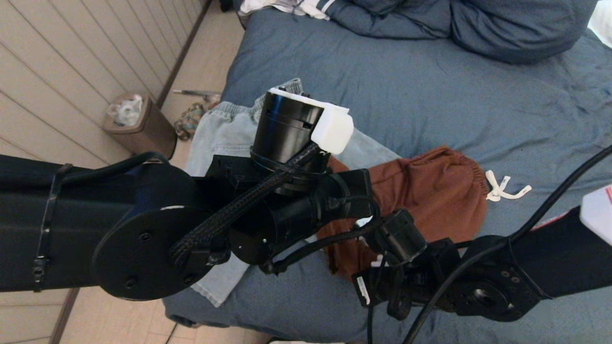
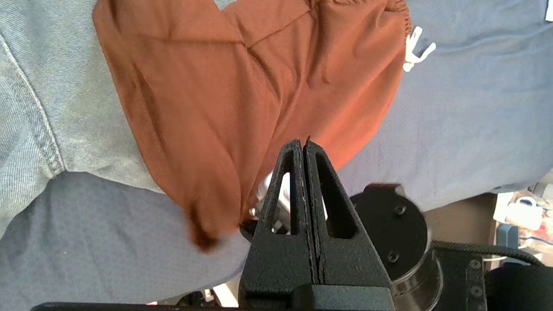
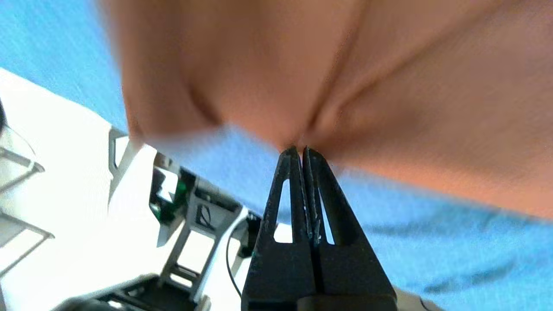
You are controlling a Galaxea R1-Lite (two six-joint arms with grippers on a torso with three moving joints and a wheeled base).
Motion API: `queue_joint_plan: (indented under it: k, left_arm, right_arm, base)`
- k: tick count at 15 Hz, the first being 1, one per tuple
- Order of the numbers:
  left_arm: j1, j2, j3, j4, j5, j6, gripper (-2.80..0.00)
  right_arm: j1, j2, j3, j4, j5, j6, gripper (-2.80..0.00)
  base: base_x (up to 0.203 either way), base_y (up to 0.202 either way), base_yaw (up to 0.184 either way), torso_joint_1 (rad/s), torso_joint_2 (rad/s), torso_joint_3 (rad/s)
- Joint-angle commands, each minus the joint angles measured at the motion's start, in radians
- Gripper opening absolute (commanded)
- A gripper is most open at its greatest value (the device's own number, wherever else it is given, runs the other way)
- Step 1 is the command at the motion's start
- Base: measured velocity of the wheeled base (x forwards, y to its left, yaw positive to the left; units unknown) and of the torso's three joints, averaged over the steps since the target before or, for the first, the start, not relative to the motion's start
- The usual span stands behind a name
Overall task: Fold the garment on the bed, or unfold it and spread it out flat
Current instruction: Unford the brown shorts
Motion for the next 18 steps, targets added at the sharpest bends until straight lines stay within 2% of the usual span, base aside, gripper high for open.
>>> queue_joint_plan:
  k: [1,3,5,8,11,12,14,18]
  left_arm:
    - [0.0,0.0,0.0,-0.001,0.003,-0.004,-2.8]
    - [0.001,-0.007,0.0,0.0,0.004,-0.002,-2.8]
    - [0.001,-0.011,0.0,0.003,0.004,-0.002,-2.8]
    - [0.002,-0.011,-0.001,0.005,0.004,-0.001,-2.8]
    - [0.023,0.01,-0.005,0.008,0.004,0.001,-2.8]
    - [0.03,0.024,-0.01,0.008,0.004,0.001,-2.8]
    - [0.05,0.044,-0.021,0.007,0.003,0.001,-2.8]
    - [0.085,0.068,-0.03,0.001,0.0,0.001,-2.8]
  right_arm:
    - [-0.005,-0.022,0.009,0.0,-0.001,0.0,-2.8]
    - [-0.03,-0.083,0.009,0.001,-0.002,-0.001,-2.8]
    - [-0.12,-0.169,0.002,0.001,-0.002,-0.007,-2.8]
    - [-0.327,-0.254,-0.015,0.001,-0.001,-0.048,-2.8]
    - [-0.569,-0.265,-0.075,-0.001,0.018,-0.081,-2.8]
    - [-0.627,-0.24,-0.118,-0.002,0.048,-0.086,0.0]
    - [-0.68,-0.154,-0.252,-0.002,0.094,-0.085,0.0]
    - [-0.721,0.062,-0.518,0.001,0.105,-0.082,0.0]
  base:
    - [0.0,0.0,0.0,0.0,0.0,0.0]
    - [0.0,0.0,0.0,0.0,0.0,0.0]
    - [0.0,0.0,0.0,0.0,0.0,0.0]
    - [0.0,0.0,0.0,0.0,0.0,0.0]
    - [0.0,0.0,0.0,0.0,0.0,0.0]
    - [0.0,0.0,0.0,0.0,0.0,0.0]
    - [0.0,0.0,0.0,0.0,0.0,0.0]
    - [0.0,0.0,0.0,0.0,0.0,0.0]
